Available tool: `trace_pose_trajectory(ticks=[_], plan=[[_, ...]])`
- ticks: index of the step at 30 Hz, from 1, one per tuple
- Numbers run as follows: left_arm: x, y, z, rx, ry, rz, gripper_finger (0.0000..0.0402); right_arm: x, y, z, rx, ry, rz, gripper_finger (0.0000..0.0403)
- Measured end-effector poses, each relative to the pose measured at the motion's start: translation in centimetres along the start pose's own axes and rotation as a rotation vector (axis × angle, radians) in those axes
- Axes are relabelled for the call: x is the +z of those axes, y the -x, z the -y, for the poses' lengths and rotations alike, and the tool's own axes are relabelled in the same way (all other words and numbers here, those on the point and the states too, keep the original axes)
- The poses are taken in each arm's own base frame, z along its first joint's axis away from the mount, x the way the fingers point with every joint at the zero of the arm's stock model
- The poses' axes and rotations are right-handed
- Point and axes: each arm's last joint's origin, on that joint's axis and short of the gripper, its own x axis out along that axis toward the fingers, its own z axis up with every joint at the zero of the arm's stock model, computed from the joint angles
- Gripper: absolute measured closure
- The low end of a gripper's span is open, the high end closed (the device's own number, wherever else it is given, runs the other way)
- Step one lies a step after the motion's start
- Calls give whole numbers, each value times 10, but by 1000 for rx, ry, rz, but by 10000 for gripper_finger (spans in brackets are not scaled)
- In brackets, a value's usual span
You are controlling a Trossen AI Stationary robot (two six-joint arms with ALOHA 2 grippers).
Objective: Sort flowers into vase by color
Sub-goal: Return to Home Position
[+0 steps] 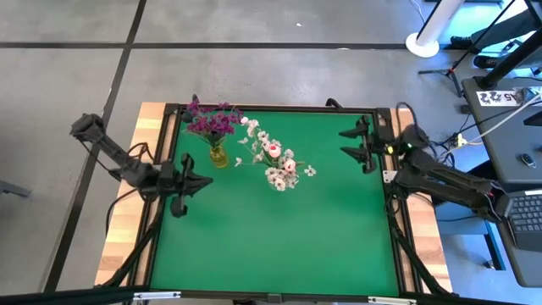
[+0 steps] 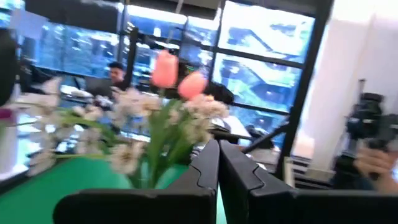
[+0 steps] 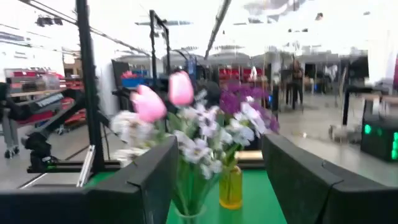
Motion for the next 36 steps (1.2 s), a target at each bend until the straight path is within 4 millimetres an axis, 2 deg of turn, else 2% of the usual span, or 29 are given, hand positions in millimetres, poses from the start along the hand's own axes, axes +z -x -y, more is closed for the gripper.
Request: trace_pose_trajectory(ticks=[4,10,17,23,26,29,34,36], plan=[[-8,-3,-15,47,-19,21,401,-3,14,-18,-33,44,53,179],[-5,-8,-33,12,-34,61,401,-19,29,-31,-135,57,32,234],[-6,-3,-50,81,-47,6,401,-36,39,-35,-166,47,-28,308],[-3,11,-59,88,-52,-10,401,-49,44,-36,-168,45,-52,361],[-4,19,-62,96,-20,-18,401,-62,45,-35,-169,38,-70,382],[-14,25,-65,90,6,-5,401,-74,47,-34,-173,35,-73,398],[-45,30,-72,87,49,6,401,-75,48,-34,-195,32,-74,394],[-49,32,-73,99,60,-28,401,-75,48,-34,-188,34,-73,392]])
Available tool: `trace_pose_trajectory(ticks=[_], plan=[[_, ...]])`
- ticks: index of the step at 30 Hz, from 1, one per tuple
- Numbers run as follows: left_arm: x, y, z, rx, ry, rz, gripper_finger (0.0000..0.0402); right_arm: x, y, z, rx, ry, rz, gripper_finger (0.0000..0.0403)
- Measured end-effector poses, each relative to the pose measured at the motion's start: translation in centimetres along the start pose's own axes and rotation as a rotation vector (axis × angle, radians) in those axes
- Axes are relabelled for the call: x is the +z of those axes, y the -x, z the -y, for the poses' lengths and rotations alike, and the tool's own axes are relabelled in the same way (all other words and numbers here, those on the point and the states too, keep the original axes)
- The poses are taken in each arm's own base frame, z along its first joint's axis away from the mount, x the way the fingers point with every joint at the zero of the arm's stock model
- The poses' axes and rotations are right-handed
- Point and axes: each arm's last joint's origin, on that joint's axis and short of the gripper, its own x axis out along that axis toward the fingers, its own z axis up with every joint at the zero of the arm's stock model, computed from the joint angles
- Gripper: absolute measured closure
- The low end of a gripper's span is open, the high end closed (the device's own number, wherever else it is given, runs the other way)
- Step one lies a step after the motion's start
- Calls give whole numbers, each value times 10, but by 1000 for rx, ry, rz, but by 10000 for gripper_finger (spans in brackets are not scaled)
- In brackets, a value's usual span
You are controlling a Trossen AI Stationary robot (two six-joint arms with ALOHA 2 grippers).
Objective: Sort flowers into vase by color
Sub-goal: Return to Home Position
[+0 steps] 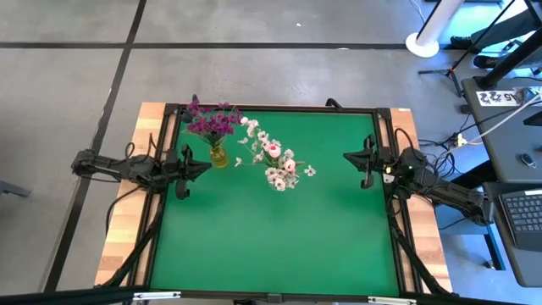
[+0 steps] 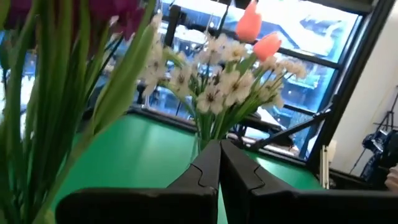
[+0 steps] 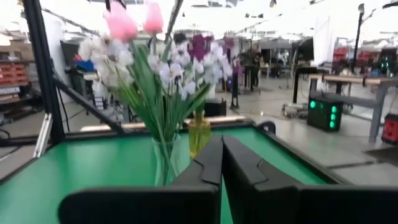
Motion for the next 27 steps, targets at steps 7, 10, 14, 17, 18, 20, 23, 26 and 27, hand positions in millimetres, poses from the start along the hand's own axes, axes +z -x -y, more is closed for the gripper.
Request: trace_pose_trajectory(ticks=[7,10,14,17,18,20,23,26,27], plan=[[-7,1,-2,8,1,-69,401,-12,1,0,-7,-3,-115,397],[-8,0,-1,-21,-7,-86,401,-14,1,1,-13,-8,-139,396],[-8,0,0,-35,-25,-91,401,-15,0,1,-14,-10,-146,393],[-8,0,0,-33,-29,-90,401,-16,0,2,-65,-11,-159,394],[-8,0,0,-31,-30,-90,401,-17,1,3,-93,-9,-163,393],[-8,0,0,-30,-31,-90,401,-18,1,5,-154,-6,-173,393],[-8,0,0,-30,-30,-90,401,-19,1,7,-218,-3,-182,393],[-8,0,0,-28,-31,-89,401,-19,2,7,-225,-2,-183,393],[-8,0,0,-28,-31,-88,401,-19,2,7,-224,-2,-183,393]])
